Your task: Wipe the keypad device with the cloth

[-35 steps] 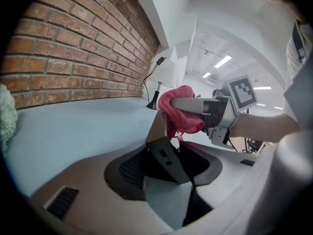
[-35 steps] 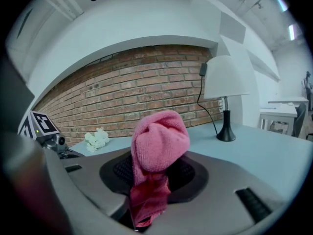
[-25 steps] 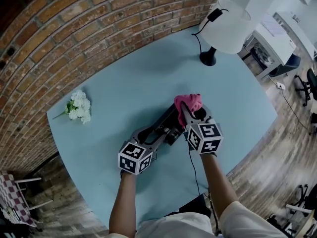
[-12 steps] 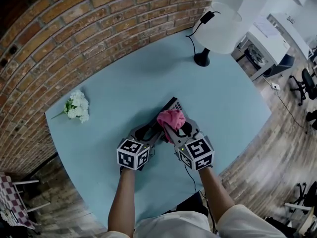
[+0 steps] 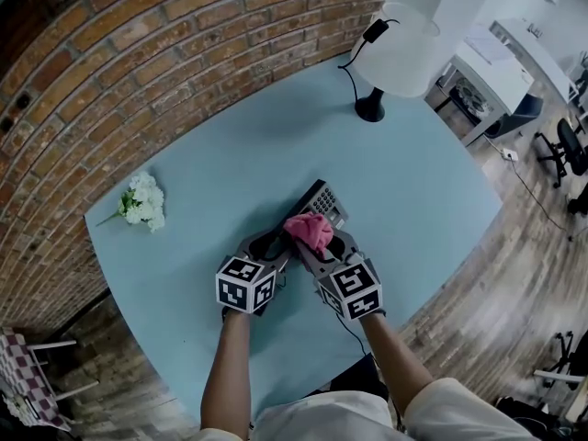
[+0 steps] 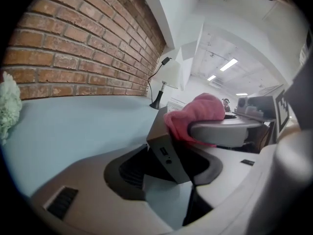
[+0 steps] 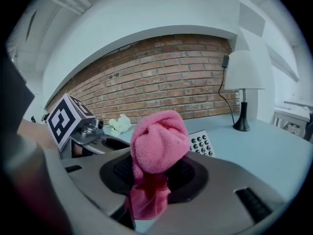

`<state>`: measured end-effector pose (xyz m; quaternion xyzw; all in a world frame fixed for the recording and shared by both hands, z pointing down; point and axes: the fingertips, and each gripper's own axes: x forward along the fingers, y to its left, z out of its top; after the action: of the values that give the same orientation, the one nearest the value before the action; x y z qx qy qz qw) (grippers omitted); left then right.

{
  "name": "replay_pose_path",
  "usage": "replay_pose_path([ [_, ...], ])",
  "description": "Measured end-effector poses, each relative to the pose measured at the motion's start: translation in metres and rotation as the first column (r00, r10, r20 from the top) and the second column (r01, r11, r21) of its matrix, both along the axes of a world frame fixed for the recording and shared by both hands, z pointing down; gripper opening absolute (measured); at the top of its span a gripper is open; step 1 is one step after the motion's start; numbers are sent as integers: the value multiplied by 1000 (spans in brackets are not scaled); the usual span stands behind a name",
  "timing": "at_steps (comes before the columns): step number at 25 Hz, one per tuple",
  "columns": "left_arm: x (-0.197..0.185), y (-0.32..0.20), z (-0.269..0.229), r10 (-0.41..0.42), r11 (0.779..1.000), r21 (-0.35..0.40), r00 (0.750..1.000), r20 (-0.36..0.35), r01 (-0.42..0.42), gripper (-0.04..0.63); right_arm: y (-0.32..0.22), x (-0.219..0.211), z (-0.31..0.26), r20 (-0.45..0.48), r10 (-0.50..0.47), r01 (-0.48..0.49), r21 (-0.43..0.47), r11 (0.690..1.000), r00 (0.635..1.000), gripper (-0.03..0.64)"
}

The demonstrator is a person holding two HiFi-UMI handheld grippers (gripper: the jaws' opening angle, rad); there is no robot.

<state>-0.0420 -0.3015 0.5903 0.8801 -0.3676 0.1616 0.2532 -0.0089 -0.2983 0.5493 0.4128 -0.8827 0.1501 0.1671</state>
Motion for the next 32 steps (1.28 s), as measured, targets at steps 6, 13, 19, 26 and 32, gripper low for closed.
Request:
replay_pose_path([
  [6, 2, 0, 0, 16, 1000, -6, 1000, 2, -16, 245, -6, 7, 4, -33, 18, -17, 36, 999, 999, 163],
  [13, 0, 0, 0, 17, 1000, -7, 1000, -3, -17, 245, -18, 24, 9, -50, 65, -64, 29, 998, 997, 163],
  [19, 2, 0, -1, 26, 1000, -10, 1000, 2, -26, 245, -30, 32, 6, -25, 98, -98, 33, 995, 995, 163],
  [26, 1, 0, -1, 26, 999, -19, 1000, -3, -26, 245, -52, 53, 6, -50, 156, -153, 45, 987, 987, 161],
  [32, 1, 0, 0, 24, 999, -21, 1000, -2, -24, 245, -68, 70, 7, -36, 223, -222, 34, 974, 974, 161],
])
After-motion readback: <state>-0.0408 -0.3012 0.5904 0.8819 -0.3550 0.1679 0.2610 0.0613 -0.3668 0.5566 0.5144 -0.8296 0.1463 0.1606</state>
